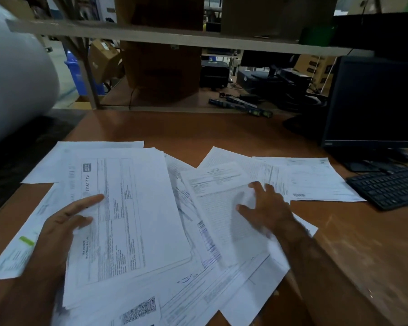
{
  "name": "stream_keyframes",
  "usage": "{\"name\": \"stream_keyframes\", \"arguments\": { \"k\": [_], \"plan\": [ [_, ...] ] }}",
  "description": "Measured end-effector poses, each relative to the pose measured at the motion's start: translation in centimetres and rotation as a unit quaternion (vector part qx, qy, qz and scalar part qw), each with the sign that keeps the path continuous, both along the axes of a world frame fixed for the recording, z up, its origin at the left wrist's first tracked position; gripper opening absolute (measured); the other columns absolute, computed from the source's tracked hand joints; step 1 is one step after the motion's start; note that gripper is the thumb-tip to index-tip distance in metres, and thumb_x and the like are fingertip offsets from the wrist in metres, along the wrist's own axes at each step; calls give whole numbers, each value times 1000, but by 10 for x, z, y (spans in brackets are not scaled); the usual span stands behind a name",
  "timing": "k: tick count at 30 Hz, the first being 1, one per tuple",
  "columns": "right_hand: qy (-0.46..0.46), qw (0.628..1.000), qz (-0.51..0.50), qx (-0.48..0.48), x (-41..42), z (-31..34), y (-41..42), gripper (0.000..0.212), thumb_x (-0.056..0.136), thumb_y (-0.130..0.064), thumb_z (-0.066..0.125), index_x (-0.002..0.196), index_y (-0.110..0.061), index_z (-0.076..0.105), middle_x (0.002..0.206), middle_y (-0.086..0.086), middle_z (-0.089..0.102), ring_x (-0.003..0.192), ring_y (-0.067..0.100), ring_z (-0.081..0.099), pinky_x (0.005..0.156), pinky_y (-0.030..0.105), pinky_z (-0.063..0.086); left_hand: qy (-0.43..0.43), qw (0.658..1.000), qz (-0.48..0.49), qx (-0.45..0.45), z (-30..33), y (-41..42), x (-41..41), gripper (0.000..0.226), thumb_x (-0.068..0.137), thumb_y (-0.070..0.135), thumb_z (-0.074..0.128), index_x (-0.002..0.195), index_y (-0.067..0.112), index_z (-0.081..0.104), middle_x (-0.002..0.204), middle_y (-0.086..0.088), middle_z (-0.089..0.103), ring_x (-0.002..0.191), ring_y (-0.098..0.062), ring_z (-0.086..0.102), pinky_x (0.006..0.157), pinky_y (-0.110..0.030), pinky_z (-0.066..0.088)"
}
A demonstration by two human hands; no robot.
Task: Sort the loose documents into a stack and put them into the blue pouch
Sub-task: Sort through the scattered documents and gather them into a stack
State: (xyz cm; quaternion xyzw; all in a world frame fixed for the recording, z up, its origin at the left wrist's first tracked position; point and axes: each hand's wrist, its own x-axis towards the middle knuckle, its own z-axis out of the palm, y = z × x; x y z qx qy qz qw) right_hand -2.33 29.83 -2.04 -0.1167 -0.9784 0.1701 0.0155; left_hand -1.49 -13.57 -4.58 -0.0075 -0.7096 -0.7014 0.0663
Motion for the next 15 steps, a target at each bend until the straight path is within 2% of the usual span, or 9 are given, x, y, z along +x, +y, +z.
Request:
{"name": "stream_keyframes", "arguments": {
  "k": [2, 4, 6, 8, 9, 11, 13, 14, 15],
  "plan": [
    [-80, 996, -31, 26, -8, 4, 7, 92, 75, -77, 67, 149, -36, 29, 147, 10, 43, 133, 37, 45, 106, 51, 44, 3, 1000, 5, -5, 4, 4, 1, 46, 92, -14, 45, 126, 6, 69, 139, 0, 64, 131, -17, 57, 99, -30, 49],
    [-74, 996, -39, -15, -18, 7, 16, 96, 70, -73, 76, 147, -38, 33, 143, 12, 48, 127, 35, 50, 100, 45, 47, -3, 1000, 7, 23, 9, 9, 4, 47, 92, -14, 44, 126, 5, 69, 139, 3, 65, 129, -14, 59, 95, -28, 53],
    [-35, 996, -15, -77, -25, 10, 24, 70, 74, -49, 85, 134, -38, 50, 133, 7, 58, 111, 24, 57, 87, 34, 49, -8, 999, 5, 43, 7, 7, 4, 48, 91, -13, 43, 126, 6, 70, 139, 3, 65, 130, -15, 58, 100, -33, 49],
    [14, 990, 38, -134, -30, 17, 31, 37, 83, -24, 82, 113, -39, 67, 124, -6, 66, 108, 14, 61, 83, 24, 48, -21, 998, 3, 51, 5, 4, 2, 49, 90, -13, 43, 126, 7, 70, 140, 0, 65, 131, -21, 57, 109, -45, 45],
    [47, 980, 67, -181, -30, 23, 31, 30, 89, -17, 77, 109, -38, 72, 122, -12, 67, 109, 5, 62, 82, 17, 47, -21, 998, 3, 52, 4, 3, 0, 49, 90, -13, 43, 126, 7, 70, 139, 0, 65, 131, -21, 58, 110, -46, 46],
    [119, 947, 96, -281, -26, 38, 29, 28, 98, -11, 66, 113, -33, 75, 120, -22, 66, 109, -9, 60, 81, 4, 46, -23, 999, 7, 38, 10, 4, 3, 47, 92, -14, 42, 124, 7, 71, 138, 1, 66, 130, -20, 59, 107, -38, 52],
    [165, 902, 105, -384, -22, 51, 21, 31, 102, -12, 59, 121, -32, 73, 121, -28, 66, 110, -6, 62, 87, 11, 53, -35, 999, 7, 33, 10, 5, 3, 40, 98, -5, 44, 120, 12, 73, 134, 4, 68, 129, -23, 60, 108, -46, 50],
    [161, 873, 111, -447, -20, 52, 13, 33, 102, -11, 58, 125, -30, 72, 122, -27, 66, 111, -2, 64, 90, 16, 55, -28, 999, 17, 19, 13, 7, 7, 32, 101, 9, 49, 117, 16, 75, 131, 6, 70, 128, -22, 61, 110, -50, 47],
    [147, 845, 123, -500, -20, 50, 2, 34, 102, -10, 57, 129, -27, 69, 125, -24, 67, 113, 0, 65, 92, 19, 56, -27, 999, 27, 13, 16, 9, 9, 26, 100, 32, 57, 115, 23, 77, 127, 9, 71, 125, -19, 62, 109, -51, 45]
  ]
}}
